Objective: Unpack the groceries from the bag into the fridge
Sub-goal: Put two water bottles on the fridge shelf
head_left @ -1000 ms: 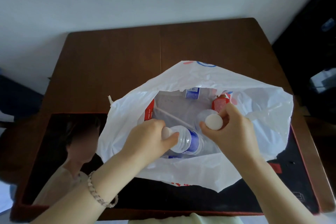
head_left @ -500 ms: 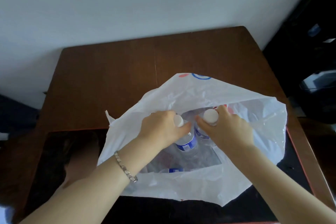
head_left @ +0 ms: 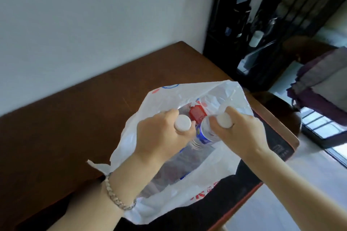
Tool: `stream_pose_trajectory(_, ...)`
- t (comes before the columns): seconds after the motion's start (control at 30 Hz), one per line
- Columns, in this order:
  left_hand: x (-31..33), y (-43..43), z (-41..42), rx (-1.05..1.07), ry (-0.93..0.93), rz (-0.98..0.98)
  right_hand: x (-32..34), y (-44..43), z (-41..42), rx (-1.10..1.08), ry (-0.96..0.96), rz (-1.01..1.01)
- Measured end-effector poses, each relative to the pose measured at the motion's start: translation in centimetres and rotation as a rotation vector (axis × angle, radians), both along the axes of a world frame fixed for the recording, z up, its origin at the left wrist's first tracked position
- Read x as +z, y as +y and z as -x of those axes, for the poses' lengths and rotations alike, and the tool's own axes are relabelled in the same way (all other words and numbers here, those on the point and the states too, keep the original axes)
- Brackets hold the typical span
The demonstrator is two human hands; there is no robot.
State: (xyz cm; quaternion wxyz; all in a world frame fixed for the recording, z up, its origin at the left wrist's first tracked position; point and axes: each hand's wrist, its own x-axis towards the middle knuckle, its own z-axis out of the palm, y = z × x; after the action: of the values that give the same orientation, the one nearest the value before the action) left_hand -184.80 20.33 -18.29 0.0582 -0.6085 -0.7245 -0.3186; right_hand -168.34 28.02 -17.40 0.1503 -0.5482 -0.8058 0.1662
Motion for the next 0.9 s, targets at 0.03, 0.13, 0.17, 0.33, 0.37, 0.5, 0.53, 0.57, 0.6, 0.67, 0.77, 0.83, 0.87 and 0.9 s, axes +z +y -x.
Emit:
stream_pose_trajectory(0.03, 1.5, 0.1, -0.3, -0.03, 0.041, -0.029, 1.2, -0.6, -0.9, -0.015, 0.022, -0.035)
stream_pose_trajectory(0.13, 5.9, 0.5, -2.4, -0.137, 0.171, -0.091, 4.7, -2.3, -4.1, -0.068, 0.113, -0.246)
stream_pose_trajectory(0.17, 7.2, 0.6, -3.3, -0.189, 0.192, -0.098, 5.8, -2.8, -5.4, -0.092, 0.155, -0.347)
stream_pose_trajectory(0.33, 12.1, 1.8, -10.5, -0.537, 0.258, -0.162, 11.2, -5.3, -14.0, -0.229, 0.254, -0.572)
stream_pose_trajectory(0.37, 12.7, 2.1, -12.7, -0.593, 0.277, -0.168, 11.9, -5.9, -16.1, -0.274, 0.238, -0.59)
stream_pose_trajectory(0.5, 13.8, 3.1, -23.5, -0.703, 0.319, -0.194, 13.5, -9.2, -25.5, -0.481, 0.12, -0.581)
stream_pose_trajectory(0.53, 13.8, 3.1, -26.7, -0.742, 0.335, -0.197, 13.5, -10.3, -28.2, -0.521, 0.094, -0.582)
stream_pose_trajectory(0.57, 13.7, 3.0, -29.9, -0.788, 0.358, -0.202, 13.4, -11.5, -31.0, -0.56, 0.071, -0.583)
stream_pose_trajectory(0.6, 13.5, 2.7, -33.4, -0.838, 0.377, -0.208, 13.3, -12.8, -34.0, -0.605, 0.055, -0.579)
stream_pose_trajectory(0.67, 13.2, 1.9, -40.3, -0.908, 0.392, -0.206, 13.0, -15.4, -39.9, -0.7, 0.036, -0.553)
stream_pose_trajectory(0.77, 12.5, 0.0, -51.1, -1.017, 0.392, -0.202, 12.4, -19.6, -49.1, -0.843, -0.071, -0.546)
stream_pose_trajectory(0.83, 12.4, -1.7, -57.9, -1.091, 0.374, -0.219, 11.9, -22.6, -55.2, -0.966, -0.169, -0.54)
stream_pose_trajectory(0.87, 12.6, -2.5, -61.1, -1.134, 0.36, -0.229, 11.8, -24.1, -58.0, -1.026, -0.228, -0.52)
stream_pose_trajectory(0.9, 13.1, -3.4, -64.3, -1.178, 0.358, -0.229, 11.9, -25.6, -60.7, -1.081, -0.282, -0.497)
